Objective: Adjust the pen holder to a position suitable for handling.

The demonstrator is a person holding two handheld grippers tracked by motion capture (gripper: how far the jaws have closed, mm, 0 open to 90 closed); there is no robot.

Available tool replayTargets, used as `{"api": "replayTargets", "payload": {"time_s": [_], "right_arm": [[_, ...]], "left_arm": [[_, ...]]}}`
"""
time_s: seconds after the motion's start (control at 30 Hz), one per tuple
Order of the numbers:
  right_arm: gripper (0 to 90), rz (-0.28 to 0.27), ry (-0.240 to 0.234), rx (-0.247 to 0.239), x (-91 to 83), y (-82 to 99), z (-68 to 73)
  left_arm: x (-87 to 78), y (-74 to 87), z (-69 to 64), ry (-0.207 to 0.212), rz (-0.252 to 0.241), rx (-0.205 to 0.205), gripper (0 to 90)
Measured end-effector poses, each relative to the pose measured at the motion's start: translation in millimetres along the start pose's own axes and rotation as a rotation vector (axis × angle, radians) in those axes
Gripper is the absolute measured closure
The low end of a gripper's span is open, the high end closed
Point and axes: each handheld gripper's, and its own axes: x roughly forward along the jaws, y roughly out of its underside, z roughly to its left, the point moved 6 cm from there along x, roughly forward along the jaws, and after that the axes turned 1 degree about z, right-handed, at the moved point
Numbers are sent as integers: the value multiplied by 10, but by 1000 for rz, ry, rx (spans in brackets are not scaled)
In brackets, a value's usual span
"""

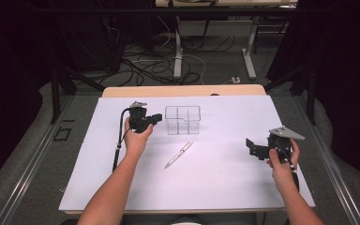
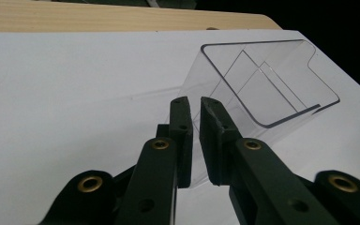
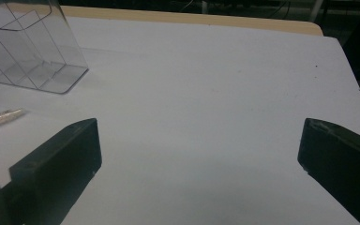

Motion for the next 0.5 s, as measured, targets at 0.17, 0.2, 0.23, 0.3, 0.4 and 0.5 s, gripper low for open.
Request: {"api": "replayTargets", "payload": {"time_s": [0.17,0.2,0.23,0.3,0.4,0.5], "right_arm": [[0,2,0,6,-3,0,8],[0,1,0,0,-3,-1,2],[0,2,0,6,-5,0,6],[0,4,2,0,-10,-1,1],[0,5,4,-2,-12,-1,-1],[0,6,5,2,-15,0,4]], "left_arm": [[-47,8,-23,5,7,8,773],[-60,11,-33,8,12,7,762],[-66,11,-36,6,14,9,755],[-84,14,-49,12,19,6,735],[-110,15,-69,11,28,10,705],[-135,16,-93,15,30,16,672]]}}
